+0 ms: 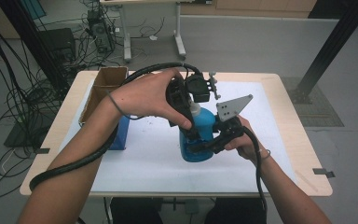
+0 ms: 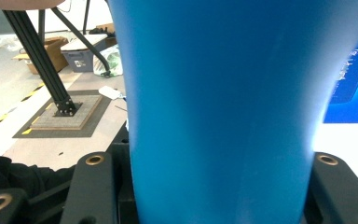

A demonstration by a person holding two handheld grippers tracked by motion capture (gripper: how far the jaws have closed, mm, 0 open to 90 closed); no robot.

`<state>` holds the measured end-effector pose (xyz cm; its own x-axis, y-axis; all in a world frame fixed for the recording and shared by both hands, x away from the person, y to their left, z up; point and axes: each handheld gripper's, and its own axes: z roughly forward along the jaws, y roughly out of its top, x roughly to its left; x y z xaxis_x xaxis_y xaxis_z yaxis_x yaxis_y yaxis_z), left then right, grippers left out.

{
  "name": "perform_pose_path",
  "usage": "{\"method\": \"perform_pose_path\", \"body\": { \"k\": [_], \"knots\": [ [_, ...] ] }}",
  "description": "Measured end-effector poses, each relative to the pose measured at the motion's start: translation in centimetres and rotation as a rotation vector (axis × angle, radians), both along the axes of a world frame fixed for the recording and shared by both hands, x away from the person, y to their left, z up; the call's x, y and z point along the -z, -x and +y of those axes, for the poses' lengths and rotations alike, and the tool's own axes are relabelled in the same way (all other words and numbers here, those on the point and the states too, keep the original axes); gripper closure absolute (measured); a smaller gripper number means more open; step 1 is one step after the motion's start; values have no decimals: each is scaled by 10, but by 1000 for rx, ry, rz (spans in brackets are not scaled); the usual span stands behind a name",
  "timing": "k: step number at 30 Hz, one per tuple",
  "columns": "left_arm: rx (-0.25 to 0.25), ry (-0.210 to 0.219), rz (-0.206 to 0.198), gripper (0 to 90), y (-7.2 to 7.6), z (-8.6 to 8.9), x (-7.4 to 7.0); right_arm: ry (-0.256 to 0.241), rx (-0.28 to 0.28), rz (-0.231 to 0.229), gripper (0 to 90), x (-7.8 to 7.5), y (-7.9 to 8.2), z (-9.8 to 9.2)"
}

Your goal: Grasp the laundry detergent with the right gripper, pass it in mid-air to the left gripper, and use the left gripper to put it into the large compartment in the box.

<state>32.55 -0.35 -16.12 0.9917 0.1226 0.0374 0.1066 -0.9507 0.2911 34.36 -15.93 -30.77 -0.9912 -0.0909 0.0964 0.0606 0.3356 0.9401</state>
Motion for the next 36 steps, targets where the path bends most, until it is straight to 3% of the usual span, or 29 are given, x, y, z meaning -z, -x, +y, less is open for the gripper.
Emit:
{"method": "perform_pose_path", "body": {
  "k": [36],
  "knots": [
    [-1, 5, -2, 87, 1, 1, -4, -3, -7, -5, 441, -1, 1, 1]
  ]
}}
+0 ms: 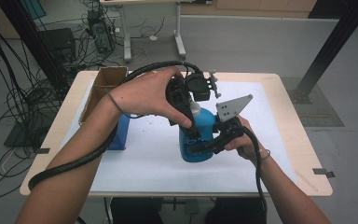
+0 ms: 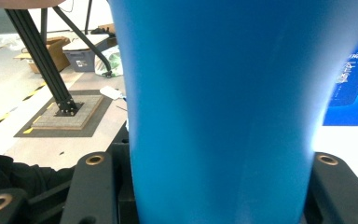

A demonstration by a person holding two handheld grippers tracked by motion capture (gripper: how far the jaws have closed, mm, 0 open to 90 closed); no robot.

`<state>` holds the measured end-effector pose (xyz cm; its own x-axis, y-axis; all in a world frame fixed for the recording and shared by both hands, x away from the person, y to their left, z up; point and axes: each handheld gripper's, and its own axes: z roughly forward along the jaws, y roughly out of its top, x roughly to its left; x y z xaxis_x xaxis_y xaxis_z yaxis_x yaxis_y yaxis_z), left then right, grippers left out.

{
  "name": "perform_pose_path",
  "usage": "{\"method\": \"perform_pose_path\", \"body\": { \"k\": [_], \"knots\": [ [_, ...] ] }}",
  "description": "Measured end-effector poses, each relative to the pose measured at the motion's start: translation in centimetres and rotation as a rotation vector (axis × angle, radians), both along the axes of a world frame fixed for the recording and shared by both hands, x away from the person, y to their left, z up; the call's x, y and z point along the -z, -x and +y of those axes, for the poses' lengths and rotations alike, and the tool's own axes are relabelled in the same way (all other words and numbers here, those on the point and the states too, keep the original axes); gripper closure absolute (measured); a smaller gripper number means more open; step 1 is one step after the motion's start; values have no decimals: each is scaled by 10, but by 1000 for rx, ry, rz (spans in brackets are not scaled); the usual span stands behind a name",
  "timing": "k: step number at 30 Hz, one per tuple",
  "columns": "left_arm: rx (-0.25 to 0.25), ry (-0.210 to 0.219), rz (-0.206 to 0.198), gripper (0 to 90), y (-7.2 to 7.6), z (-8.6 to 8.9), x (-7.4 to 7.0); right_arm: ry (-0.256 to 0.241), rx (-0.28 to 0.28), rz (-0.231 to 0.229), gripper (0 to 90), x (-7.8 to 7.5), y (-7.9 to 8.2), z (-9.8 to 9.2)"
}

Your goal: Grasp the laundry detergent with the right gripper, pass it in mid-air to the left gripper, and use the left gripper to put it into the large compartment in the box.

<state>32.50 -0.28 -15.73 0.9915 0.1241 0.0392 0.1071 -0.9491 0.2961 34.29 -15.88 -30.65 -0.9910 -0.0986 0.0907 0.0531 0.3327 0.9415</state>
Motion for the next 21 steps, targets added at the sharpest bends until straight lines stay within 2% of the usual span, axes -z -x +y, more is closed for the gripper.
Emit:
{"method": "perform_pose_path", "body": {
  "k": [21],
  "knots": [
    [-16, 4, -2, 81, 0, 3, -1, 3, -7, -2, 441, 0, 0, 2]
  ]
}}
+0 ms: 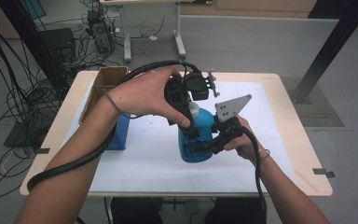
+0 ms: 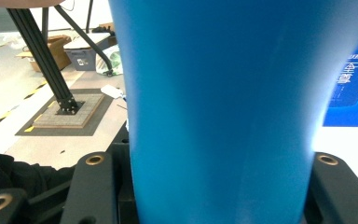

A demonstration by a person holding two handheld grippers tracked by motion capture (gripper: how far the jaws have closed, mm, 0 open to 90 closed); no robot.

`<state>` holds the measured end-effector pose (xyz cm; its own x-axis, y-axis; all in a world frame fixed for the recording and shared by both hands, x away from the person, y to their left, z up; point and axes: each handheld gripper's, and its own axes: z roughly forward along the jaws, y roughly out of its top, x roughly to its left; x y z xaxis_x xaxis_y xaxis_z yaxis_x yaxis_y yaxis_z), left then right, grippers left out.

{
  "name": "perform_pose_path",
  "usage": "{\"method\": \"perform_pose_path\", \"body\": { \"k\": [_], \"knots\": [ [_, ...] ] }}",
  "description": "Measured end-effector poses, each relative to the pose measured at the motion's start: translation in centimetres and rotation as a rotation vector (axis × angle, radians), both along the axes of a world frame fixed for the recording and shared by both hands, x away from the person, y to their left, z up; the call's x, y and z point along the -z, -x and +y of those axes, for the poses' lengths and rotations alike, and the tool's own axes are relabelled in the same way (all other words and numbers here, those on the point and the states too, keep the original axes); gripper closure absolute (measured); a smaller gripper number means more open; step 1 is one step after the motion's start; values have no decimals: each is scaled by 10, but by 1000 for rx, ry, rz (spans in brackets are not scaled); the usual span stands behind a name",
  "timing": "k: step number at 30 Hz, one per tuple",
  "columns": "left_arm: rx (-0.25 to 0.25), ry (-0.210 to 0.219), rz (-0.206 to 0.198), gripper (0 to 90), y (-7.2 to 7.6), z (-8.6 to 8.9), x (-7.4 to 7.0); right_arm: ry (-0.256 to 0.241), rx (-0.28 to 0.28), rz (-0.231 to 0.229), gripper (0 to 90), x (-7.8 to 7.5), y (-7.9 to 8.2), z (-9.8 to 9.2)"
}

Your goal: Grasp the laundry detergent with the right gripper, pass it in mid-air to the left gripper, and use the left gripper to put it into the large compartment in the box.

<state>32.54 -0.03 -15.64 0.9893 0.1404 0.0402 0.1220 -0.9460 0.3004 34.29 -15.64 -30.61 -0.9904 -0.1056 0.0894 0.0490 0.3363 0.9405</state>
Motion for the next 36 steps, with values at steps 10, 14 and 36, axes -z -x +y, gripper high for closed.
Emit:
{"method": "perform_pose_path", "body": {
  "k": [10, 14, 36],
  "knots": [
    [3, -1, -10, 74, 0, -1, -1, -2, -4, 0, 441, 0, 0, 0],
    [7, -4, -12, 85, 1, -2, -1, -2, -6, -1, 441, -1, 1, 0],
    [33, -33, 3, 138, 4, -11, 1, -10, -10, -10, 441, -2, 2, -1]
  ]
}}
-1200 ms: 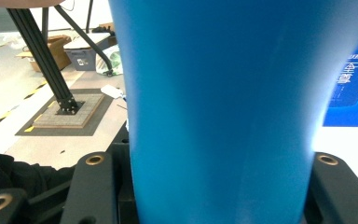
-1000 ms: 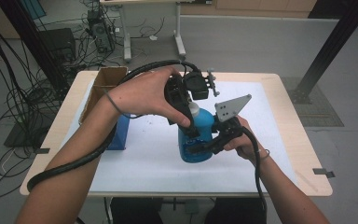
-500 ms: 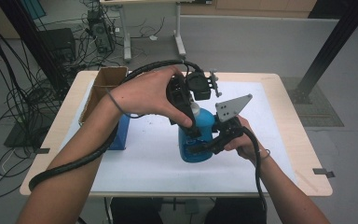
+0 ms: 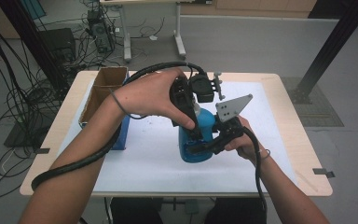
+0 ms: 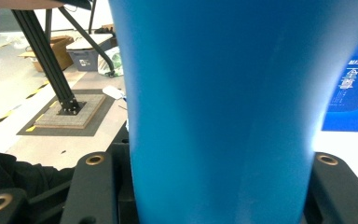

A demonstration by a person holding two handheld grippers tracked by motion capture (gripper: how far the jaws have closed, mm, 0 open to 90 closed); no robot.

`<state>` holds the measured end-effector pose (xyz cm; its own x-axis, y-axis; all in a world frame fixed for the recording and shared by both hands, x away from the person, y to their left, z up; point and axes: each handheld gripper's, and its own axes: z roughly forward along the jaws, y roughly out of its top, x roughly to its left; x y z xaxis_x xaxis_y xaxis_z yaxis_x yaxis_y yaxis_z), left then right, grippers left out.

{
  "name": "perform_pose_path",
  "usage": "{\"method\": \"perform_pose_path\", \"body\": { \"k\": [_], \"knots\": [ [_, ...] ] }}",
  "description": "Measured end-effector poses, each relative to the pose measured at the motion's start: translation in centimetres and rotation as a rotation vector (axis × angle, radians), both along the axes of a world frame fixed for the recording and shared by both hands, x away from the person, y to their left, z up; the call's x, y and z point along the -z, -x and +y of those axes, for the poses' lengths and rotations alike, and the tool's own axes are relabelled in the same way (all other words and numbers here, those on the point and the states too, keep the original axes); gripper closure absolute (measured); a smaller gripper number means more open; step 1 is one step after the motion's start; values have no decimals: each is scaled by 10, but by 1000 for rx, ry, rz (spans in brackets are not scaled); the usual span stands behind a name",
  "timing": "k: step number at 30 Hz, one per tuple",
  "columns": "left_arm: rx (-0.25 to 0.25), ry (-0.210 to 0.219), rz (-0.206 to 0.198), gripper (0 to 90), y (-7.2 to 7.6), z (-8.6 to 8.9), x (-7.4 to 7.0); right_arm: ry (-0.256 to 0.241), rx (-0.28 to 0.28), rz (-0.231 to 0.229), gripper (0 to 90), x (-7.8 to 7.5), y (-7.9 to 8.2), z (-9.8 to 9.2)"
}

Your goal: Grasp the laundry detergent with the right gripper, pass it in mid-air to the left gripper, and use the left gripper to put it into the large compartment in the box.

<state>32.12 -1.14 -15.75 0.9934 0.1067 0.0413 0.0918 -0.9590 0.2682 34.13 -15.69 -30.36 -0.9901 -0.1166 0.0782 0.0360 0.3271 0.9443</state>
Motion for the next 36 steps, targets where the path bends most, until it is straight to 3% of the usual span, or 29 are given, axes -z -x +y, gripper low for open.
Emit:
{"method": "perform_pose_path", "body": {
  "k": [25, 36],
  "knots": [
    [8, -32, 1, 367, 2, 1, -5, 16, -8, -2, 441, 0, 2, 5],
    [4, -40, -3, 376, 2, 1, -5, 14, -8, 1, 441, 0, 2, 6]
  ]
}}
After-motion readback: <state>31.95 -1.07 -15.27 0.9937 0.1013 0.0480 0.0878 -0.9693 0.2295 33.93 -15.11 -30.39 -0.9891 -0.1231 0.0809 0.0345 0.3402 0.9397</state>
